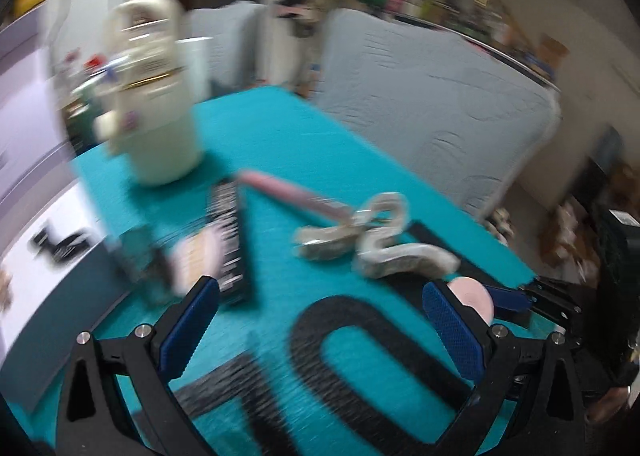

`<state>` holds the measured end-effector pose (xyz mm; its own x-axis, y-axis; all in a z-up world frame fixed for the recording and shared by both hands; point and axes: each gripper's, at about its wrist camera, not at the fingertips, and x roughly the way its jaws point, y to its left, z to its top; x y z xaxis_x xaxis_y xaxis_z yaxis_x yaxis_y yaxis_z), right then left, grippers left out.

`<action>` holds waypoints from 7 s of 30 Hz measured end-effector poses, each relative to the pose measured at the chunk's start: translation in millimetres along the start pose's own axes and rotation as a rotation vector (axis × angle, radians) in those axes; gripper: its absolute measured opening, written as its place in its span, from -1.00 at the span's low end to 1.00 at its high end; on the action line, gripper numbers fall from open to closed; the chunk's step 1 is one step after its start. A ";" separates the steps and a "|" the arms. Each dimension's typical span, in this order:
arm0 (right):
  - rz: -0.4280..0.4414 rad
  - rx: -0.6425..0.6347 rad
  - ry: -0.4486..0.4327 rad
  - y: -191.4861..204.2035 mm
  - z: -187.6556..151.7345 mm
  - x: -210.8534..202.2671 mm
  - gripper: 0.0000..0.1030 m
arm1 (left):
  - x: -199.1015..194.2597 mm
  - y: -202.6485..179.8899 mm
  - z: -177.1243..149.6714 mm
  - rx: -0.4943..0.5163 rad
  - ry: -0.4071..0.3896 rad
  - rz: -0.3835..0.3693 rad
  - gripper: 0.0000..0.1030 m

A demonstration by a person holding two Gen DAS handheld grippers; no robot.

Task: Organize rigid objects
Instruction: 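Grasp the pearl-white S-shaped claw clip with the left gripper while the right gripper holds the compact, then carry the S clip and pink compact over the white gift box with both grippers, then lower into the box and open the right gripper while the left gripper releases the S clip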

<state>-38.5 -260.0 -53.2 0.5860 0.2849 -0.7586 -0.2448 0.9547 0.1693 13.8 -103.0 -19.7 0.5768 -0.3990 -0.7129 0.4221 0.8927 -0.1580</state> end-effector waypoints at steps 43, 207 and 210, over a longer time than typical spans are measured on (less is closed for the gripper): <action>-0.003 0.091 -0.023 -28.5 -4.1 -8.6 0.00 | 90.1 -35.7 27.3 0.244 0.159 -0.213 0.16; 0.398 -0.462 0.079 253.0 144.6 152.5 0.00 | -71.8 266.1 -25.8 -0.324 0.134 0.312 0.06; 0.392 -0.450 0.091 251.1 145.5 157.3 0.00 | -62.9 272.4 -24.9 -0.328 0.157 0.325 0.06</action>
<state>104.6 37.1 -38.5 0.3221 0.5806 -0.7478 -0.7440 0.6437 0.1794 75.0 170.5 -34.9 0.5192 -0.0750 -0.8514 -0.0197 0.9948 -0.0997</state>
